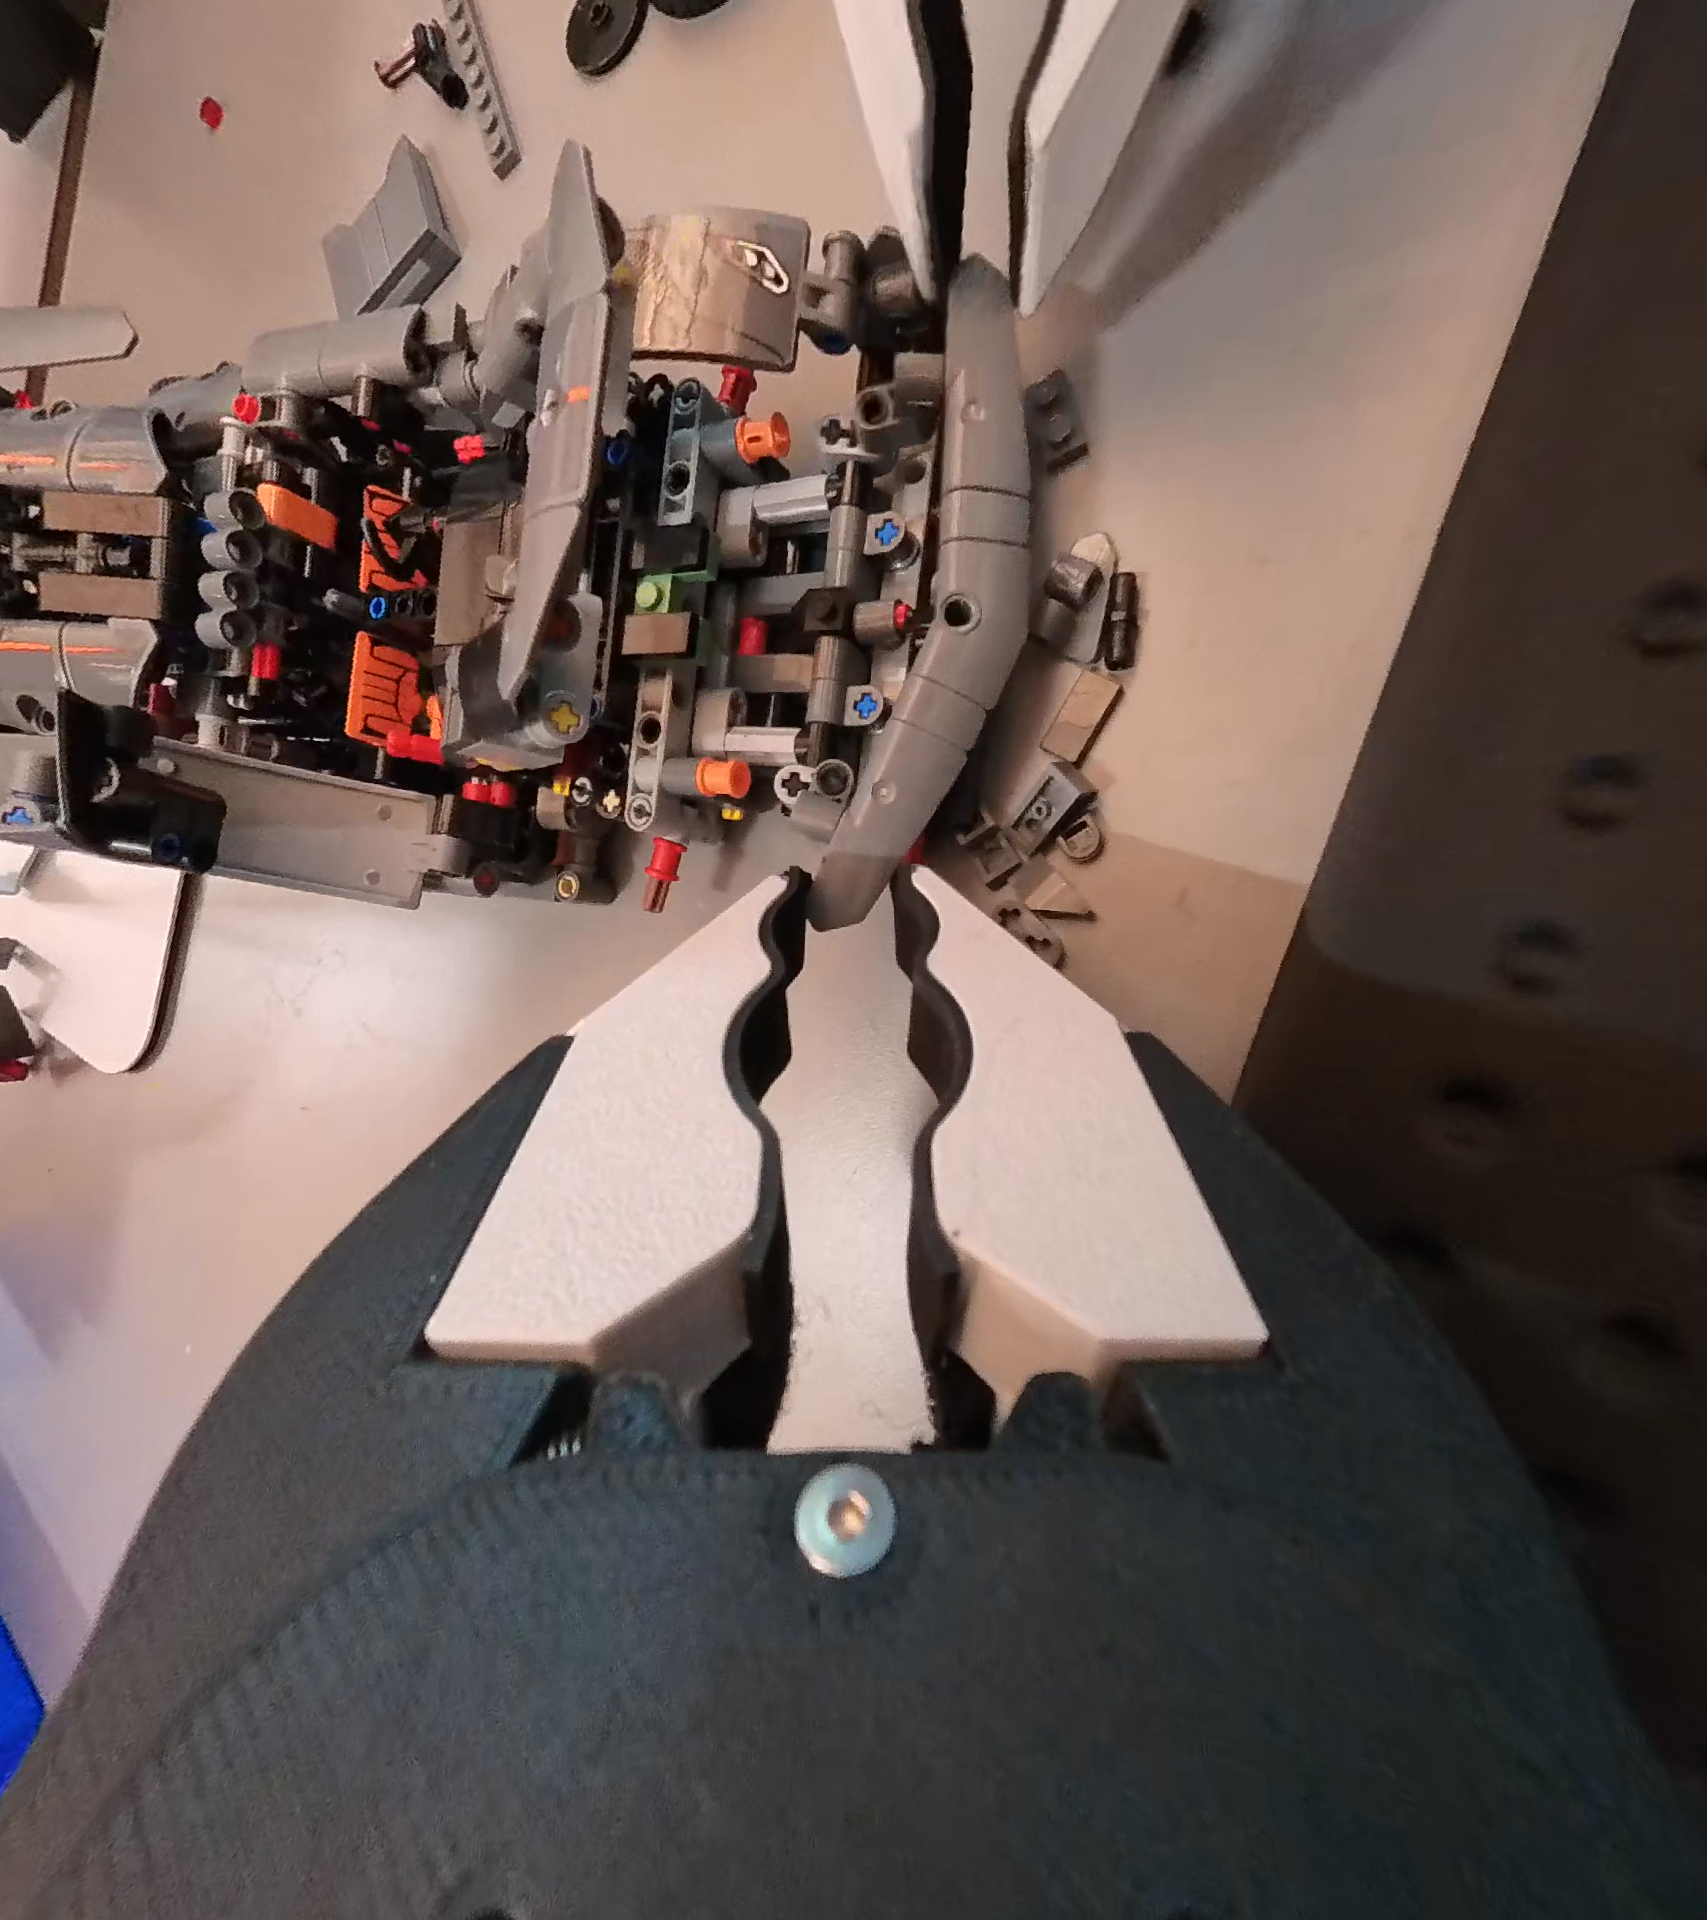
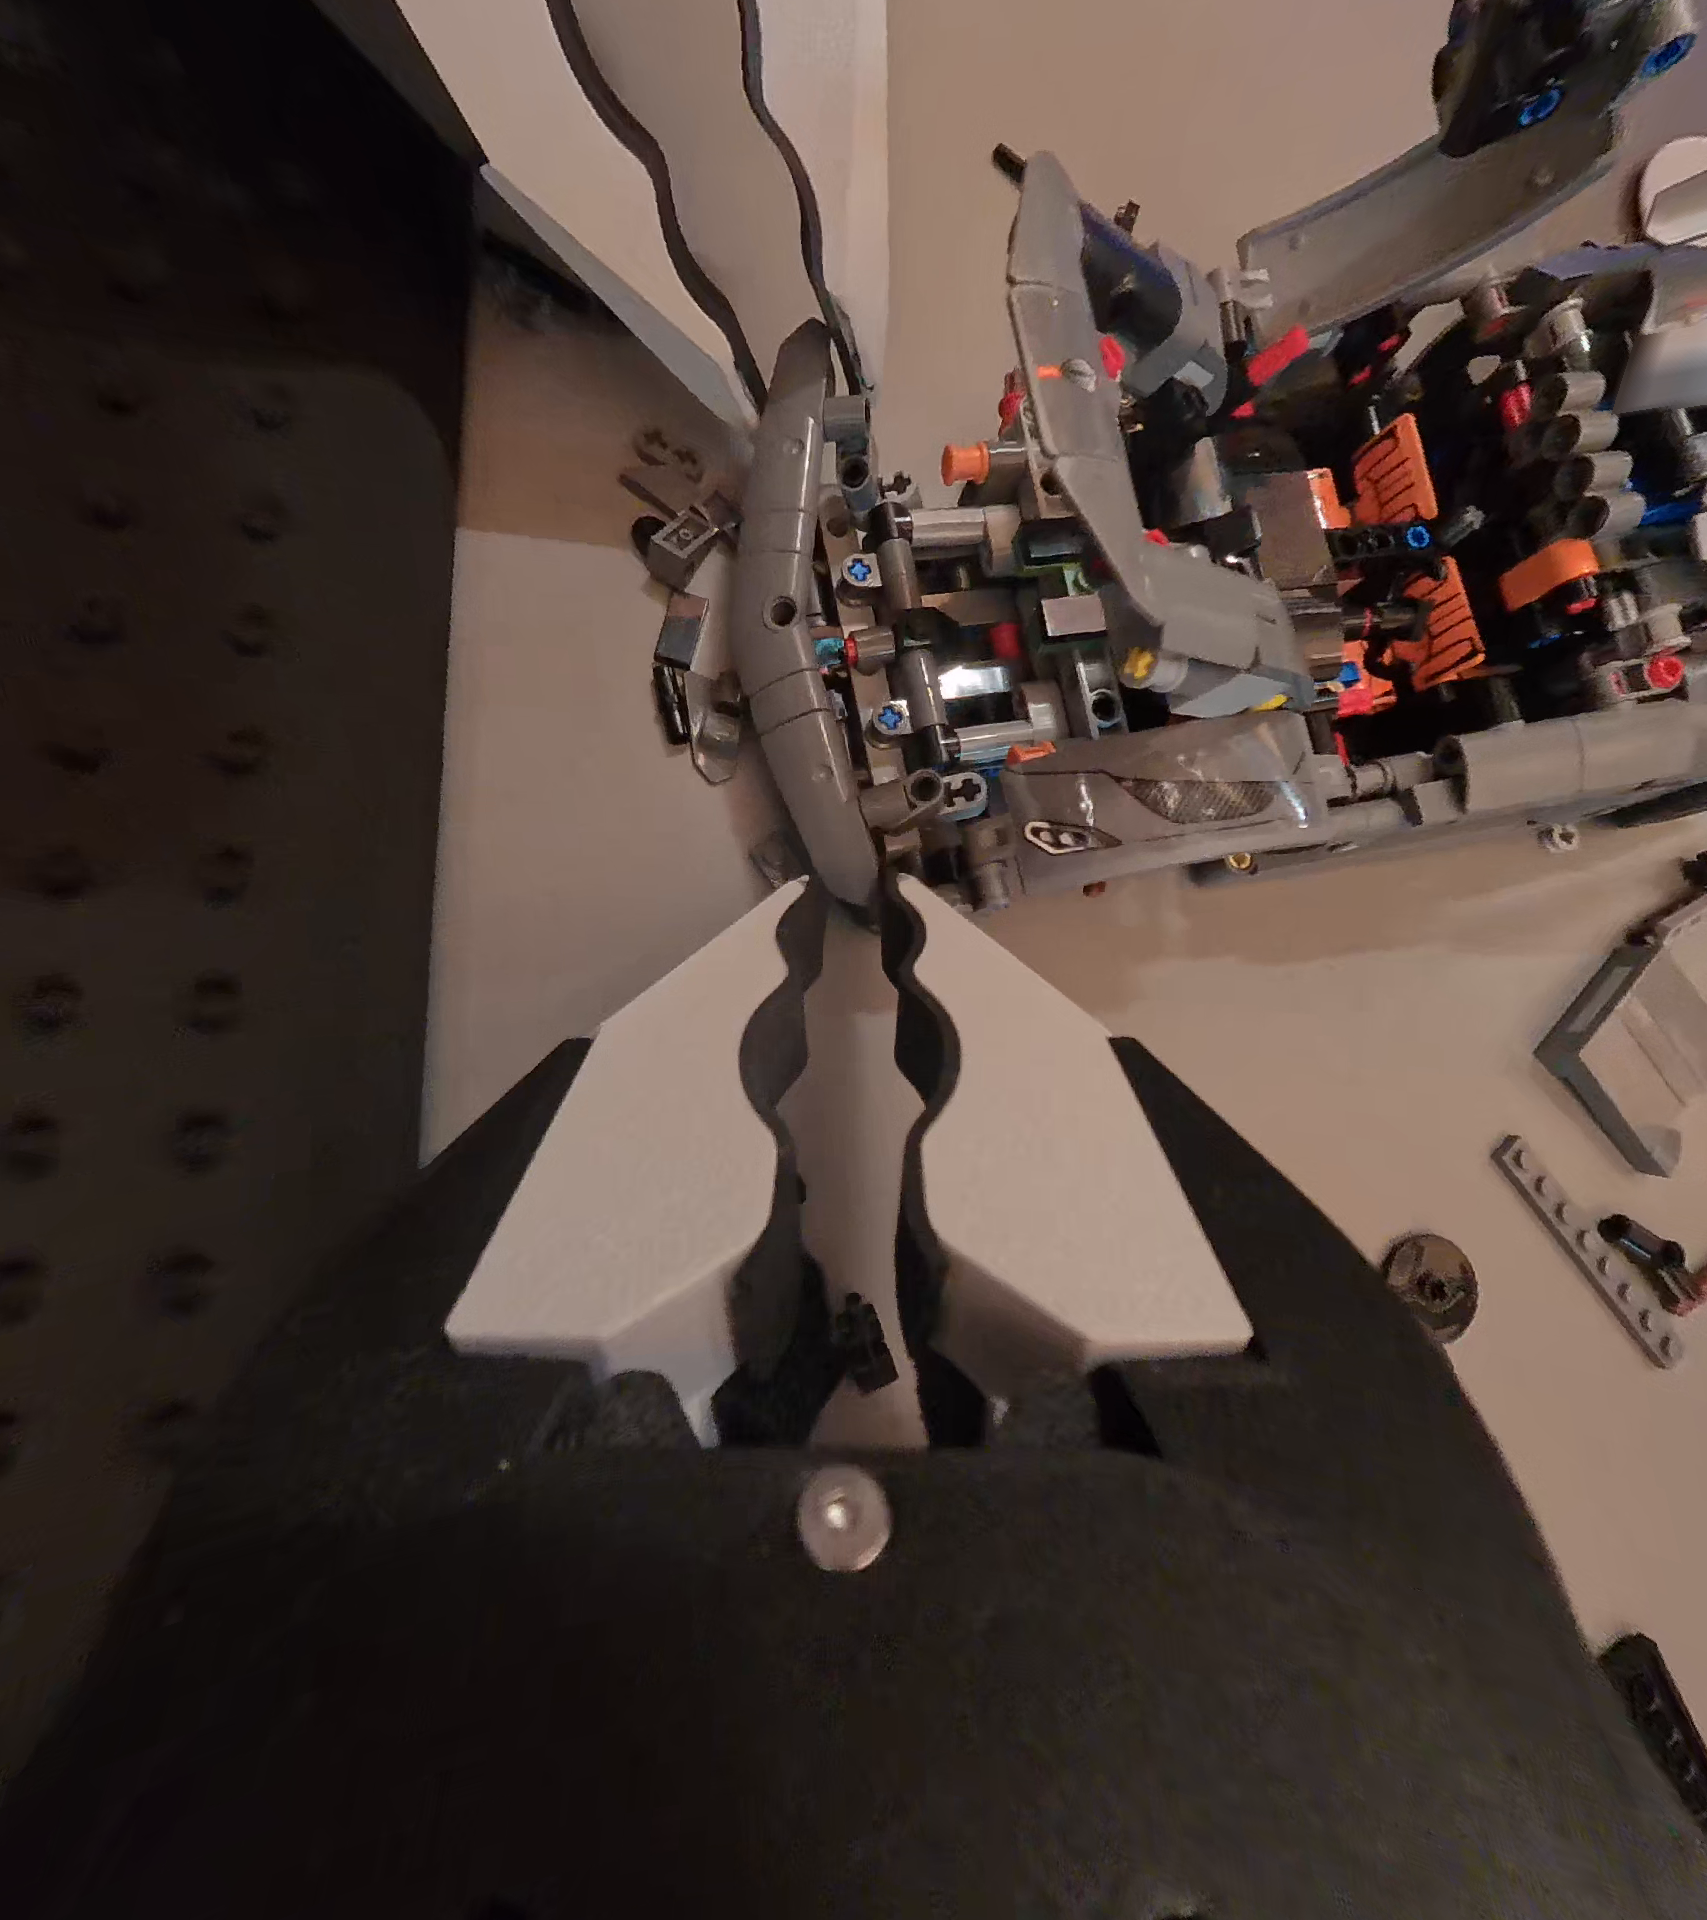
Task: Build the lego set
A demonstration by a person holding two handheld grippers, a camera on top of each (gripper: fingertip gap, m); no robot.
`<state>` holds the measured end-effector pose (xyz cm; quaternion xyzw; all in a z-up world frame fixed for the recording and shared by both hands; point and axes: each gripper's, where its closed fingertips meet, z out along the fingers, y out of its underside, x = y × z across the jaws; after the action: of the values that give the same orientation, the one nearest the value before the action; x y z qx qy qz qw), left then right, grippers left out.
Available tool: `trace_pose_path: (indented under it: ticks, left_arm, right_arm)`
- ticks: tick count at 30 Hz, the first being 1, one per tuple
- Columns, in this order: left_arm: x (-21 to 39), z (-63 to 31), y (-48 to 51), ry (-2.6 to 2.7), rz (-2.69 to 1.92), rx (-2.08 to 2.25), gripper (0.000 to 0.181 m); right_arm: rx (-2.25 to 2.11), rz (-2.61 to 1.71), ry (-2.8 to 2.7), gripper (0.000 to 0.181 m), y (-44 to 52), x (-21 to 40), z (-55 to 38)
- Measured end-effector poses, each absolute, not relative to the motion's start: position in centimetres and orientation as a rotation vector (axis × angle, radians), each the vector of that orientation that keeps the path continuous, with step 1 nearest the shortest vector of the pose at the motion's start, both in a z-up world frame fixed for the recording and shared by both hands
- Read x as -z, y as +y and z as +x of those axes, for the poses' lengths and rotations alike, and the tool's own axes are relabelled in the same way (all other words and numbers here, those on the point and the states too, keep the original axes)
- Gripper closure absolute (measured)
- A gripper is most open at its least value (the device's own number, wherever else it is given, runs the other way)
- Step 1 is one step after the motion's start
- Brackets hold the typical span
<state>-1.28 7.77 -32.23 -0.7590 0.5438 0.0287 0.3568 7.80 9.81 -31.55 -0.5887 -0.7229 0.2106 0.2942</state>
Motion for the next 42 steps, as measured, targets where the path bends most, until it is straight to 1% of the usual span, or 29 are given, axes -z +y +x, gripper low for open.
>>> trace_pose_path:
  ticks: [27, 36, 42]
  left_arm:
    - [32.35, -1.27, 8.01, 1.332, -1.975, -0.114, 0.167]
    - [32.37, -1.19, 8.24, 1.323, -1.997, -0.036, 0.166]
    - [32.71, -1.85, 8.33, 1.387, -1.943, -0.117, 0.17]
  right_arm:
    - [-0.574, -1.57, -1.901, 0.176, 9.58, 31.55, 7.46]
    - [-0.585, -1.592, -1.87, 0.174, 9.96, 31.28, 7.61]
    - [-0.608, -1.577, -1.851, 0.175, 9.96, 30.7, 8.18]
